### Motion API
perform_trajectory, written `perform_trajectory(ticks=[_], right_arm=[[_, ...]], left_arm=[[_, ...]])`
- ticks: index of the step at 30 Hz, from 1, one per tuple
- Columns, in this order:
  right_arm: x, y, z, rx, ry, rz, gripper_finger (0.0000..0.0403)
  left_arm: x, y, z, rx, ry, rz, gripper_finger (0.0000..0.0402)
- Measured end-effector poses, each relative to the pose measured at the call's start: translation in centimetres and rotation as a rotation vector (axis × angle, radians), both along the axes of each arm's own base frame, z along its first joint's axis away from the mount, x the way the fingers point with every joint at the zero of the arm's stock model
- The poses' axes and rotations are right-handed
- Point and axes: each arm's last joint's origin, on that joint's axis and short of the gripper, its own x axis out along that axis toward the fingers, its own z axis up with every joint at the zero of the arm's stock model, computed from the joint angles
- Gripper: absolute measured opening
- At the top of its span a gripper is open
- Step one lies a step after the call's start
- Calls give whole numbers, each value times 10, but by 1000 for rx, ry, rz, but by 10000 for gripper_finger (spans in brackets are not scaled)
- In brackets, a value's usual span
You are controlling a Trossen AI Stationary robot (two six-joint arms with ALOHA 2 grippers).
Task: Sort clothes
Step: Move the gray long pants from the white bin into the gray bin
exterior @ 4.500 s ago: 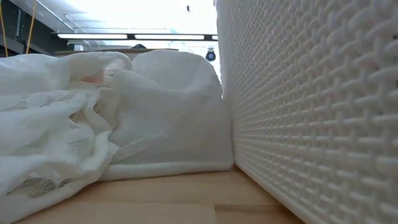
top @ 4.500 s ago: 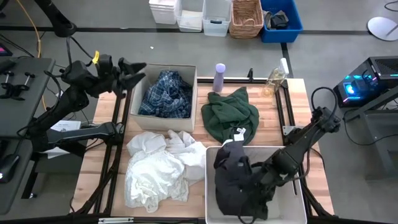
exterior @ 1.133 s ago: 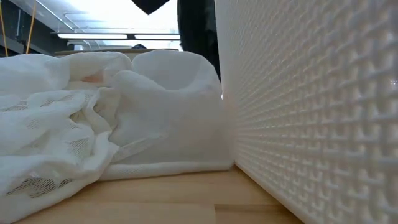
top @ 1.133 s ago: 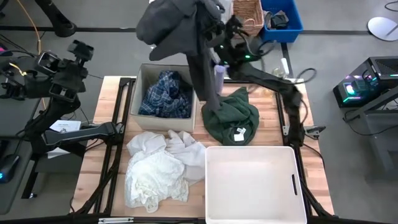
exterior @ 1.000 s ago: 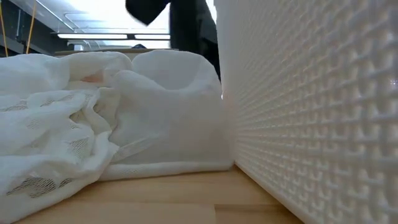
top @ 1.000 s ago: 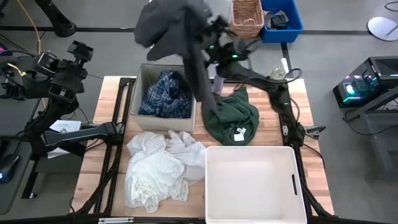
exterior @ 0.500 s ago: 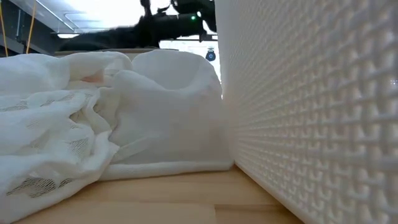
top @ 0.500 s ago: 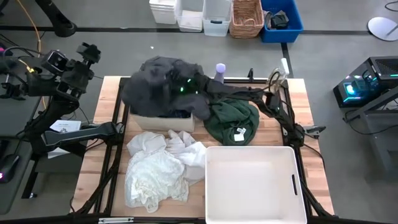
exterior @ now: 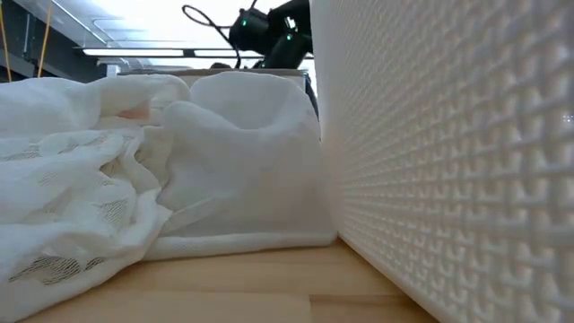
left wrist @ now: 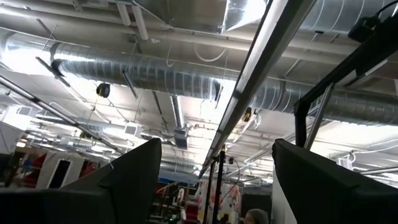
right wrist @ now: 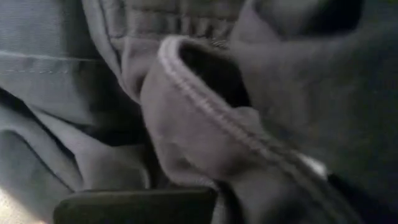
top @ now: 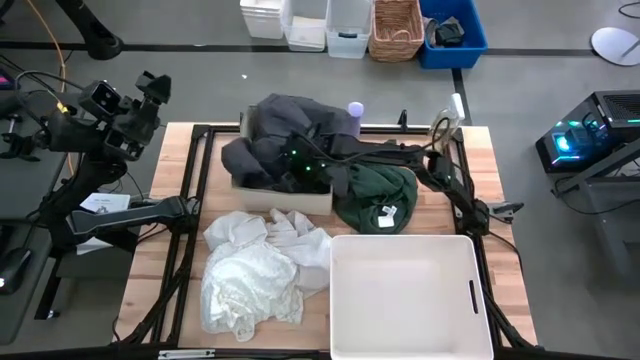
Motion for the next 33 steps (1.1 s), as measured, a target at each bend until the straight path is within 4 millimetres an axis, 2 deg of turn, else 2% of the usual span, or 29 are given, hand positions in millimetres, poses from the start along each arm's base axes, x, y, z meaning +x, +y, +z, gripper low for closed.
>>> perform_trajectory(ticks=[3,9,11,14,18,23,28,33], right_arm=[[2,2,-16,97,43,1,0],[5,4,-62,236,186,-7,0],[7,6,-68,253,195,0,3],[8,9,-68,225,189,28,21],[8,9,-59,189,146,91,72],[6,17,-36,134,92,170,161],[-7,20,9,87,12,210,232],[-31,20,55,75,-23,198,255]], left_arm=[[0,0,0,0,0,0,296],[0,0,0,-1,-2,1,296],[0,0,0,-3,-3,4,296],[0,0,0,-3,-4,5,296],[0,0,0,-2,-4,6,296],[0,0,0,-2,-4,6,296],[0,0,0,-1,-4,6,296],[1,1,0,-3,-2,6,296]])
